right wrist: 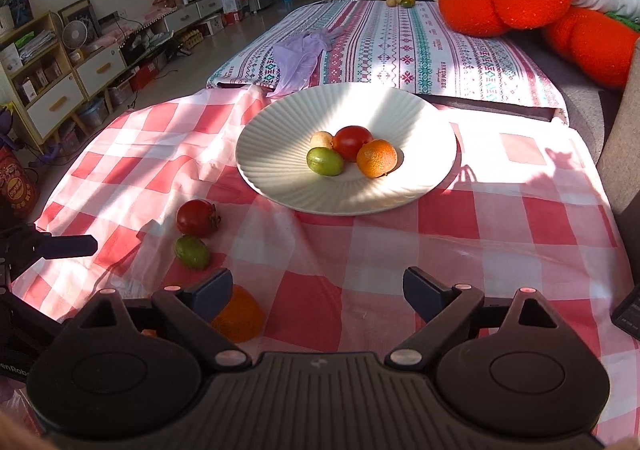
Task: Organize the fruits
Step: 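Withdraw both open tools from the plate toward the remaining fruit, then close the right tool on a large orange while the left tool grasps an orange tomato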
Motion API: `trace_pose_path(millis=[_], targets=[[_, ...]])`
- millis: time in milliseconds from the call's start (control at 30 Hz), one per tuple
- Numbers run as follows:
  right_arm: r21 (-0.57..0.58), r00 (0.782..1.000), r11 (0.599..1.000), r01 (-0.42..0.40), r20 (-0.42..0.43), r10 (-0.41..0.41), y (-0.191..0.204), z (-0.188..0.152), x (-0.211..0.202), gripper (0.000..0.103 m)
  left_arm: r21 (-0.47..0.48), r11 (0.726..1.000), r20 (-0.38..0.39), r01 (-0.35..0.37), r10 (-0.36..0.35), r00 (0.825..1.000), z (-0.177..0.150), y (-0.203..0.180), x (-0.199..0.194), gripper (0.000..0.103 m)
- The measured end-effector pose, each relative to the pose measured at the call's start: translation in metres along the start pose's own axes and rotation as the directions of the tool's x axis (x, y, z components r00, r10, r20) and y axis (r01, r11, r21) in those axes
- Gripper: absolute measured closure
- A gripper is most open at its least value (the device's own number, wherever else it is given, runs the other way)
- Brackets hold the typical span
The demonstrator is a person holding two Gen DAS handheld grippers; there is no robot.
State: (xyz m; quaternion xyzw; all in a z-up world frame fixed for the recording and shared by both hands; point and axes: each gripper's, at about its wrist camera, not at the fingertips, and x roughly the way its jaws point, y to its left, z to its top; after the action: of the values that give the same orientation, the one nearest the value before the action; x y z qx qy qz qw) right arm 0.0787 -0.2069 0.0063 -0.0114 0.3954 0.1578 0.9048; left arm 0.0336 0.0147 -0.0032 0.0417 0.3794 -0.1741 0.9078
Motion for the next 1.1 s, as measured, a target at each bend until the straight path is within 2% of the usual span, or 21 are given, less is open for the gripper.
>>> trace_pose_path(millis=[367, 700, 867, 1100], targets=[[-0.033, 0.999, 0.999, -0.002, -0.038, 0.001, 0.0, -0.025, 0.0, 0.01, 0.026, 1.0, -0.011, 0.001, -0.001, 1.0, -0.03, -0.001, -0.006, 0.0], [-0.074, 0.996, 0.997, -0.025, -0.092, 0.018, 0.012, -0.044, 0.01, 0.009, 0.062, 0.997, -0.059, 0.044, -0.041, 0.997, -0.052, -0.016, 0.004, 0.0], [-0.083, 0.995, 0.996, -0.024, -0.099, 0.016, 0.016, -0.05, 0.017, 0.008, 0.074, 0.996, -0.024, 0.048, -0.046, 0.999, -0.058, -0.022, 0.003, 0.0], [-0.125, 0.998, 0.992, -0.007, -0.068, -0.001, 0.024, -0.054, 0.02, 0.006, 0.063, 0.996, 0.008, 0.056, -0.057, 0.998, -0.062, -0.027, 0.003, 0.0]])
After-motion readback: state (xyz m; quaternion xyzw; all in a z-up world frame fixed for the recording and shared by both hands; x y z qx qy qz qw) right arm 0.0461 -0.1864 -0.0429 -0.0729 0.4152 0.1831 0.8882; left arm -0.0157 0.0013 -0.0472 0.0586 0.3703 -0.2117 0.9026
